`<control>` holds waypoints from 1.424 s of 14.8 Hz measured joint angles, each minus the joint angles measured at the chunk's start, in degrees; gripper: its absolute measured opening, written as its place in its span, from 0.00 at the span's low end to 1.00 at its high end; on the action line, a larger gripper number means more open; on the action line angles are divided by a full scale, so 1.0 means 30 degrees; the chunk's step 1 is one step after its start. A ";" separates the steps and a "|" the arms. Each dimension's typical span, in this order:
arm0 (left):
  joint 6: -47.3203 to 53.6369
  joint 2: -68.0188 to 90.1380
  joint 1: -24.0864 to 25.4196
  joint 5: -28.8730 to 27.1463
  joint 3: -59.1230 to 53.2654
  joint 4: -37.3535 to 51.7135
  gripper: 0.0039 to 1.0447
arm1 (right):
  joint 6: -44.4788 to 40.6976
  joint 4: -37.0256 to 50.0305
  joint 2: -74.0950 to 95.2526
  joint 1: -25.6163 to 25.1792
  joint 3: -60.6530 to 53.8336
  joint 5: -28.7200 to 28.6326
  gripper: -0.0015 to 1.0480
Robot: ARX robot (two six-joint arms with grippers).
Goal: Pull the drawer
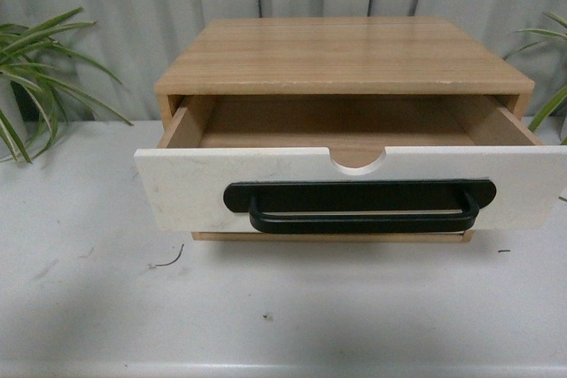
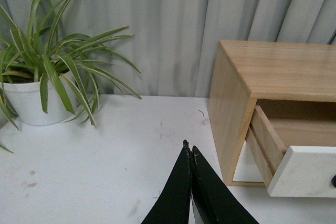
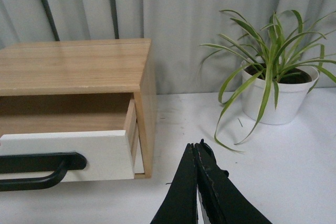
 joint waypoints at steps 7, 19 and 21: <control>0.0000 -0.3665 0.0000 0.0015 -0.1209 -0.2441 0.01 | 0.0000 -0.1647 -0.3053 -0.0109 -0.1311 0.0124 0.02; 0.0000 -1.0601 0.0000 0.0007 -0.1792 -0.9071 0.01 | 0.0000 -0.7533 -0.9012 -0.0109 -0.1304 0.0131 0.02; 0.0007 -1.0746 0.0000 0.0000 -0.1792 -0.9041 0.01 | 0.0000 -0.7548 -0.9012 -0.0109 -0.1304 0.0124 0.02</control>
